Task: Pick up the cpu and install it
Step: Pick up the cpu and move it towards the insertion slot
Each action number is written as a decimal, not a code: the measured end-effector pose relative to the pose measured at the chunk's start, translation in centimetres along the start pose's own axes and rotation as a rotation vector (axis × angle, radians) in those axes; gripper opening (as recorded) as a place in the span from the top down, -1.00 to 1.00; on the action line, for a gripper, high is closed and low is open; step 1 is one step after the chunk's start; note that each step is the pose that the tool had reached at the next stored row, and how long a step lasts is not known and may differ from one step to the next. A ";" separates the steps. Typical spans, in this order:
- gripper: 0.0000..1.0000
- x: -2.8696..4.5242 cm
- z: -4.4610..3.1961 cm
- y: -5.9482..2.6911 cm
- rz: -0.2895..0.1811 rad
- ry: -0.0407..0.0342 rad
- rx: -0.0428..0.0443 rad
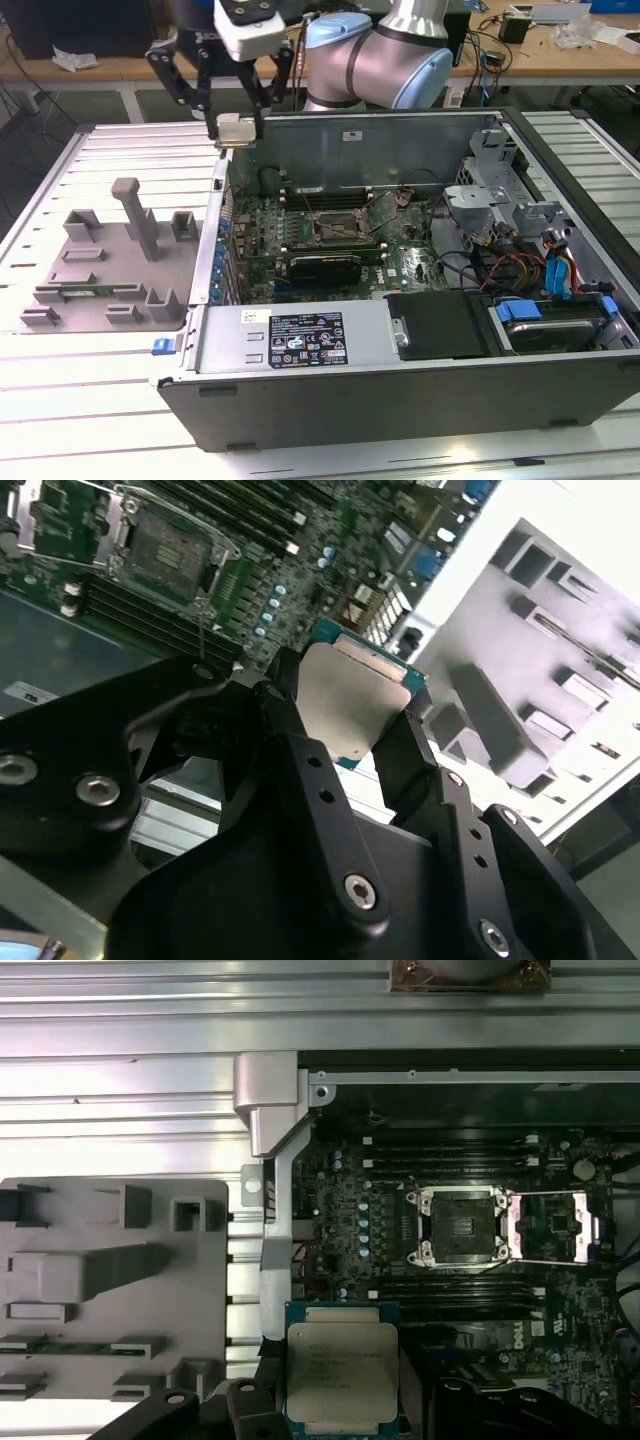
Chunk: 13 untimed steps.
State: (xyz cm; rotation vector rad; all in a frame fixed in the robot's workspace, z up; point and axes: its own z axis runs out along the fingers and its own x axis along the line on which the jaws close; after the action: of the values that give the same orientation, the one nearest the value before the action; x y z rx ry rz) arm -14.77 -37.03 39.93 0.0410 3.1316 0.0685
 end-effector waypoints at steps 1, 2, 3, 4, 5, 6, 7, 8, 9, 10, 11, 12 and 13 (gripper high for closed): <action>-0.08 -0.37 0.00 0.01 0.000 0.0001 0.0001; -0.08 -1.06 0.00 0.03 0.000 0.0001 0.0001; -0.08 -1.53 0.01 0.04 0.000 0.0001 0.0001; -0.08 -1.85 0.01 0.05 0.000 0.0002 0.0002; -0.08 -2.25 0.01 0.06 0.000 0.0002 0.0002; -0.08 -2.57 0.02 0.06 0.000 0.0001 0.0001; -0.08 -3.02 0.03 0.08 0.000 0.0001 0.0000; -0.08 -3.42 0.03 0.09 0.000 0.0001 0.0001; -0.08 -3.99 0.03 0.10 0.000 0.0001 0.0001; -0.08 -4.35 0.04 0.11 0.000 0.0001 0.0001; -0.08 -4.70 0.04 0.12 0.000 0.0001 0.0000; -0.08 -5.07 0.04 0.13 0.000 0.0001 0.0001; -0.08 -5.92 0.05 0.15 0.000 0.0001 0.0000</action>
State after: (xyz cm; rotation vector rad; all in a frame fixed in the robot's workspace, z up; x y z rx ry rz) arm -8.84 -37.03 39.93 0.0409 3.1316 0.0684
